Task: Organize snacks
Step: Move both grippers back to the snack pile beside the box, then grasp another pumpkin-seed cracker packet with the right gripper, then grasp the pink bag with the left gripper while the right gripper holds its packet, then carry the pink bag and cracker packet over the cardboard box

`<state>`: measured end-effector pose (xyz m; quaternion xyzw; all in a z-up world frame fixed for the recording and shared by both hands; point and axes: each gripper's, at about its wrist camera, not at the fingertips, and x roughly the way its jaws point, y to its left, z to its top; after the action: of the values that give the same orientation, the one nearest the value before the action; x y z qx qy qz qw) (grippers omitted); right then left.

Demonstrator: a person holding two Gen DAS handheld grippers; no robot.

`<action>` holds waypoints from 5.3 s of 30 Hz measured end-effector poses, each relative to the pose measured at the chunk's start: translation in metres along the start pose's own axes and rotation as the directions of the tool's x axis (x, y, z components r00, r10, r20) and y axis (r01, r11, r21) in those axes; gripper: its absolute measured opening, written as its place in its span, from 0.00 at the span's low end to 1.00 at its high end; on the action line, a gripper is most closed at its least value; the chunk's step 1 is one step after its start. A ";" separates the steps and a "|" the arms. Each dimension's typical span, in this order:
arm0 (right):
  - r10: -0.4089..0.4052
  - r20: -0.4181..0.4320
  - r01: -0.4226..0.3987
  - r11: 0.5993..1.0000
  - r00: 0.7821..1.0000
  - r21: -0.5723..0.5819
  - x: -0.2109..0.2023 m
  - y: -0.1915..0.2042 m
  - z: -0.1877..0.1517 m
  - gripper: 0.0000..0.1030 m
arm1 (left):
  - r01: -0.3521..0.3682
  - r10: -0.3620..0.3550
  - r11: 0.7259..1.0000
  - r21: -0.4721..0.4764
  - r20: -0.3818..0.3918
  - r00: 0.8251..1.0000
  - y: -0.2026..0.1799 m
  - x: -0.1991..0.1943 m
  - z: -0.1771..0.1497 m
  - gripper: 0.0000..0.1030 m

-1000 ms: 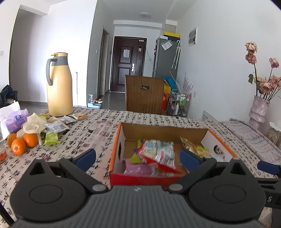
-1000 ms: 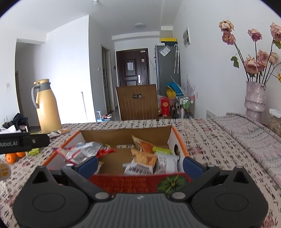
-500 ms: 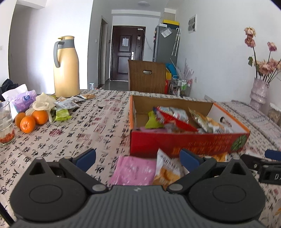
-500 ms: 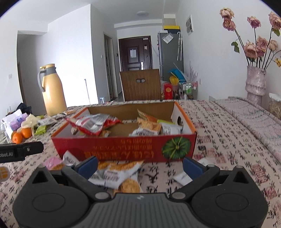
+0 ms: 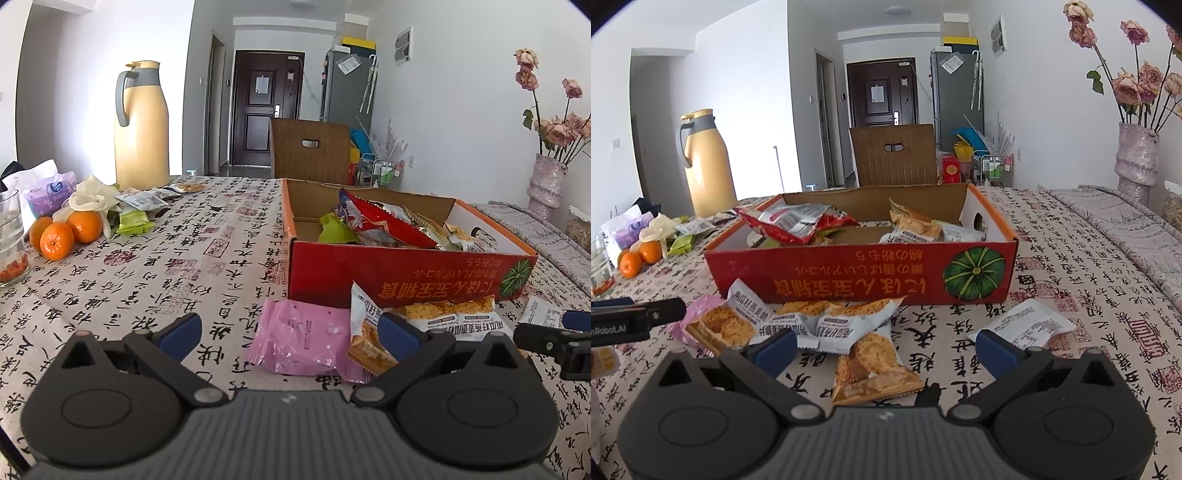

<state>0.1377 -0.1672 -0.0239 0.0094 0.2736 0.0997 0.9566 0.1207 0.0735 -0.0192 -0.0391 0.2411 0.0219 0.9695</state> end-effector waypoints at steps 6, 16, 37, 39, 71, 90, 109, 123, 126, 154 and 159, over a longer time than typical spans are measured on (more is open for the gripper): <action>0.009 -0.013 -0.009 1.000 1.000 -0.007 0.008 0.005 0.002 1.00 | 0.008 -0.008 1.000 -0.009 -0.006 1.000 0.001 0.004 -0.003 1.00; 0.015 -0.046 -0.016 1.000 0.999 -0.010 0.028 0.017 0.004 1.00 | 0.029 -0.030 0.998 -0.062 -0.021 0.999 0.009 0.007 -0.003 1.00; -0.034 -0.129 0.027 0.998 0.991 -0.060 0.050 0.019 -0.003 0.80 | 0.035 -0.037 0.997 -0.068 -0.019 0.999 0.010 0.005 -0.004 1.00; -0.034 -0.135 0.026 0.998 0.990 -0.060 0.054 0.020 -0.004 0.79 | 0.035 -0.036 0.997 -0.069 -0.019 0.999 0.010 0.005 -0.004 1.00; -0.098 0.057 0.096 0.995 0.994 0.034 -0.018 -0.039 -0.015 0.39 | -0.146 0.139 0.989 -0.014 -0.227 0.964 0.001 0.046 0.021 1.00; -0.031 0.064 0.024 0.994 0.997 0.103 -0.019 -0.063 -0.026 0.39 | -0.143 0.150 0.989 0.045 -0.303 0.941 -0.031 0.079 0.013 1.00; -0.044 0.068 0.036 0.993 0.997 0.114 -0.025 -0.065 -0.028 0.39 | -0.050 0.063 0.997 0.054 -0.266 0.962 -0.035 0.064 0.011 0.62; -0.047 0.072 0.040 0.995 0.996 0.092 -0.031 -0.057 -0.027 0.39 | -0.070 0.074 0.997 0.029 -0.183 0.980 -0.025 0.032 0.018 0.61; -0.047 0.076 0.040 0.995 0.996 0.089 -0.032 -0.055 -0.024 0.39 | -0.065 0.068 0.998 0.024 -0.151 0.986 -0.025 0.022 0.025 0.61; 0.018 0.254 -0.026 0.999 0.967 0.030 -0.012 -0.034 0.067 0.39 | 0.048 -0.054 0.996 0.074 0.083 0.995 -0.089 0.015 0.107 0.61; 0.034 0.265 -0.041 0.999 0.964 0.021 0.010 -0.035 0.091 0.39 | 0.033 -0.038 0.997 0.068 0.086 0.996 -0.096 0.035 0.121 0.61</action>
<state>0.2008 -0.1964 0.0456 0.0403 0.1444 0.1119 0.9824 0.2141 -0.0111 0.0773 -0.0102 0.1984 -0.0017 0.9801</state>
